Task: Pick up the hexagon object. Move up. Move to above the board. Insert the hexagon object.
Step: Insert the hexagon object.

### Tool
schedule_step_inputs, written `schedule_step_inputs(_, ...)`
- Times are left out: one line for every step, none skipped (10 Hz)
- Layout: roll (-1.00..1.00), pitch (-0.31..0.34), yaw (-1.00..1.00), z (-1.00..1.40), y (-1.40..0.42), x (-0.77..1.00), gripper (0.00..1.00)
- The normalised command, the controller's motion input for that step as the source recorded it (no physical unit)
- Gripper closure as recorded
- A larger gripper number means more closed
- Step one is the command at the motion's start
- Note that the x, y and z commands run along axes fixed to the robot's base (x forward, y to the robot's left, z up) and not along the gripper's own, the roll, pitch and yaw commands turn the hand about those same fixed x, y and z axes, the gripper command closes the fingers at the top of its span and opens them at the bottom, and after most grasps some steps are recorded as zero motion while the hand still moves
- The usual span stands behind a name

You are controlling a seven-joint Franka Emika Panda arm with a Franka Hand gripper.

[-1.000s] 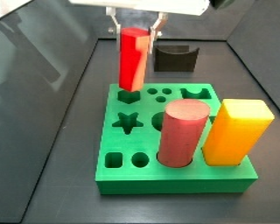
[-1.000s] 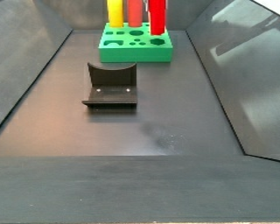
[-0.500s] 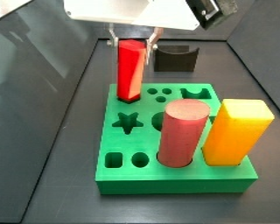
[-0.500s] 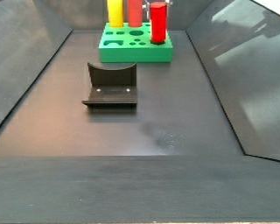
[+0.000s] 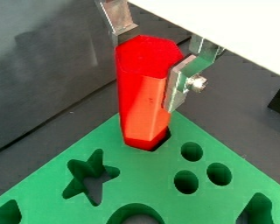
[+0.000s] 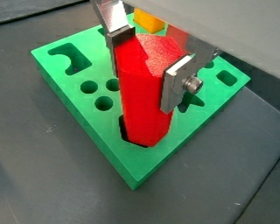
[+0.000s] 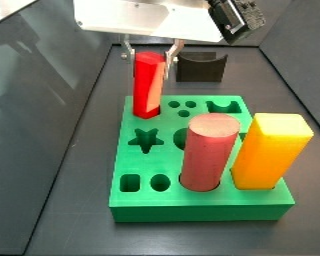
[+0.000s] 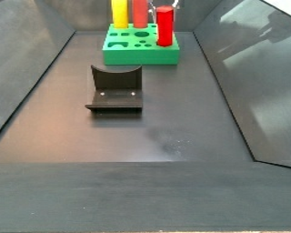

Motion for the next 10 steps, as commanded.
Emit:
schedule_step_inputs(-0.01,-0.024,-0.04,-0.22,0.08,0.00,1.00)
schedule_step_inputs(-0.02,-0.031,-0.03,-0.20,0.06,0.00,1.00)
schedule_step_inputs(-0.04,-0.031,-0.01,-0.16,0.03,0.00,1.00)
schedule_step_inputs(-0.04,-0.050,-0.11,-0.21,0.00,0.00,1.00)
schedule_step_inputs(-0.03,-0.056,-0.15,-0.21,0.00,0.00,1.00)
schedule_step_inputs(-0.05,-0.097,-0.23,-0.27,-0.02,0.00,1.00)
schedule_step_inputs(-0.06,-0.093,-0.23,-0.25,-0.01,0.00,1.00)
schedule_step_inputs(-0.06,-0.066,-0.19,-0.19,0.00,0.00,1.00)
schedule_step_inputs(0.00,-0.057,0.00,-0.15,-0.06,0.02,1.00)
schedule_step_inputs(-0.10,-0.166,0.00,-0.31,-0.06,0.09,1.00)
